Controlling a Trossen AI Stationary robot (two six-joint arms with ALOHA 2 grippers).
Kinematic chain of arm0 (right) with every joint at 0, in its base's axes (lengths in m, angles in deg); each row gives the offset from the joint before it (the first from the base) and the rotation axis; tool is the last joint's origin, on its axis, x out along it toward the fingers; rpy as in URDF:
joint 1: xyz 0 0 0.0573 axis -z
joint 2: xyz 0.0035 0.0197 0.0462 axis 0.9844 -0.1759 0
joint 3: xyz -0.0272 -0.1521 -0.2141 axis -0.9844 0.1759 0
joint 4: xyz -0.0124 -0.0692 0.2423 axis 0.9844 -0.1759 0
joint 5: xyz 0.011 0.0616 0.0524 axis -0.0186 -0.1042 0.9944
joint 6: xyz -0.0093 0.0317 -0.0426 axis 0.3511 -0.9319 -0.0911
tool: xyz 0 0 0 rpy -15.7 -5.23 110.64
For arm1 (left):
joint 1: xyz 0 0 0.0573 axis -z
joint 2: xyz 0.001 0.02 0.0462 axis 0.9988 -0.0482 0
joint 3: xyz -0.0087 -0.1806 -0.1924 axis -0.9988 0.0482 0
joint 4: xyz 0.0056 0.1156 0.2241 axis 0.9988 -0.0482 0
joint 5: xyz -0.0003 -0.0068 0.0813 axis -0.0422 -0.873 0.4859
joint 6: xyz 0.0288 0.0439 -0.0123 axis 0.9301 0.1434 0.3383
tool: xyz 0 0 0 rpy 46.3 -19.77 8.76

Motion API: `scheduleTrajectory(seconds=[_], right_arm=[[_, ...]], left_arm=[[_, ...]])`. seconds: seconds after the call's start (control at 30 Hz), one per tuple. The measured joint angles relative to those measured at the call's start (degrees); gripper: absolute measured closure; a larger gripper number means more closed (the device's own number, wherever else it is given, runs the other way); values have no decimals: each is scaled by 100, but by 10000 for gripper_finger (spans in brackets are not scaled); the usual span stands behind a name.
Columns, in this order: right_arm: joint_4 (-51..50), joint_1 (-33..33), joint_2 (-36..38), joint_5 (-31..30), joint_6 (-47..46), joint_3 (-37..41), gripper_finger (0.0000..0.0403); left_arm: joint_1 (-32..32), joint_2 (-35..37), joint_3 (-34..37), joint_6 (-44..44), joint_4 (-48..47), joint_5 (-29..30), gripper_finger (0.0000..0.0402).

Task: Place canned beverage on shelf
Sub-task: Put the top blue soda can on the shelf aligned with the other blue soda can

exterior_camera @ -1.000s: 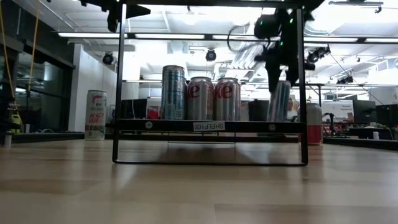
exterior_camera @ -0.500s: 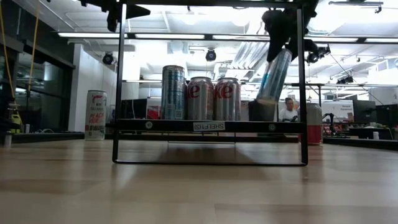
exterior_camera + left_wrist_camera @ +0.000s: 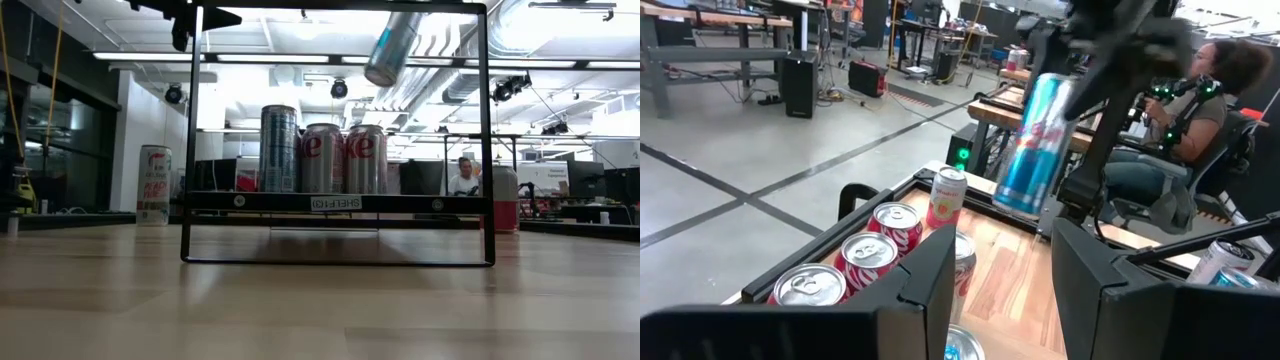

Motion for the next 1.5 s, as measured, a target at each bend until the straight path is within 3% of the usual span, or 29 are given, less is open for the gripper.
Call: scheduleTrajectory(seconds=[0.2,0.43,0.73,1.5], right_arm=[[-714,-566,-1147,-20,865,-1395,183],[-787,-899,-1864,-104,1467,-2135,183],[-738,-994,-2045,166,1311,-2214,183],[-695,-994,-2045,180,1067,-2208,183]], left_arm=[[-1,0,0,0,0,0,294],[-1,0,0,-39,0,0,294],[-1,0,0,-39,0,0,294],[1,0,0,249,0,2,294]])
